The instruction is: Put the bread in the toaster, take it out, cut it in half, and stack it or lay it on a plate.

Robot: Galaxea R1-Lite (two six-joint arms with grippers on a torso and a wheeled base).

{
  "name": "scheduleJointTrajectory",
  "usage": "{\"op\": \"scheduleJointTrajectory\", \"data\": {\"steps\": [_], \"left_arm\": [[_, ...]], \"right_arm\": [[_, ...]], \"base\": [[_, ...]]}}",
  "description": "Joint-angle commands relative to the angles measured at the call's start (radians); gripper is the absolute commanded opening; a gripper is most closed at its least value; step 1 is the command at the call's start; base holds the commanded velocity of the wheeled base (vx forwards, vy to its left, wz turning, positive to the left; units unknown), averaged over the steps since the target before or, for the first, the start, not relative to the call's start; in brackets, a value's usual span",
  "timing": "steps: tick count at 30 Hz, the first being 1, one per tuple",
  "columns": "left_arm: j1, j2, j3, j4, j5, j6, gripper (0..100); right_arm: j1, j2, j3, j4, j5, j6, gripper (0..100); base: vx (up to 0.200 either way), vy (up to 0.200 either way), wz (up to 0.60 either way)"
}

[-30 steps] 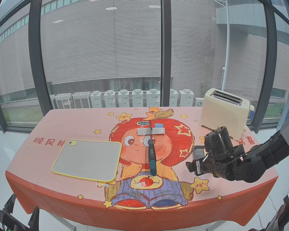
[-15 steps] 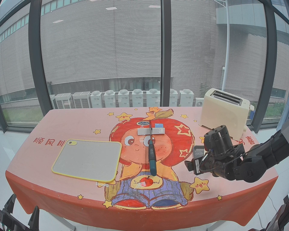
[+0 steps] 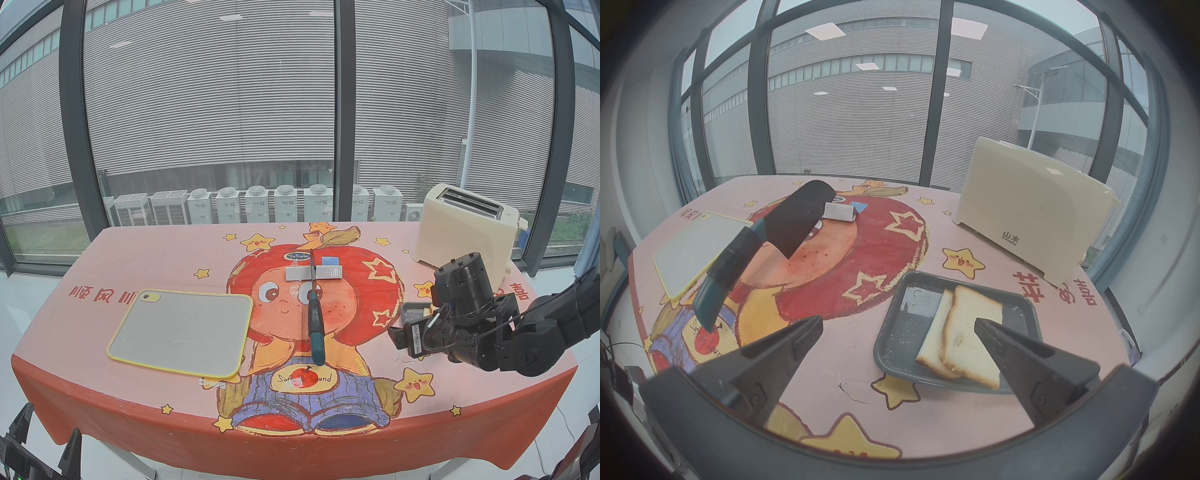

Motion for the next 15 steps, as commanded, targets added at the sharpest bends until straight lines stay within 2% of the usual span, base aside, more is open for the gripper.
{"op": "scheduleJointTrajectory", "data": {"steps": [1, 15], "left_arm": [[0.0, 0.002, 0.018, -0.001, 0.0, 0.0, 100], [0.0, 0.002, 0.018, -0.001, 0.0, 0.0, 100]], "right_arm": [[-0.001, -0.06, 0.013, 0.004, -0.001, -0.002, 100], [-0.042, -0.12, 0.043, -0.001, -0.001, -0.008, 100]], "base": [[0.0, 0.0, 0.0], [0.0, 0.0, 0.0]]}}
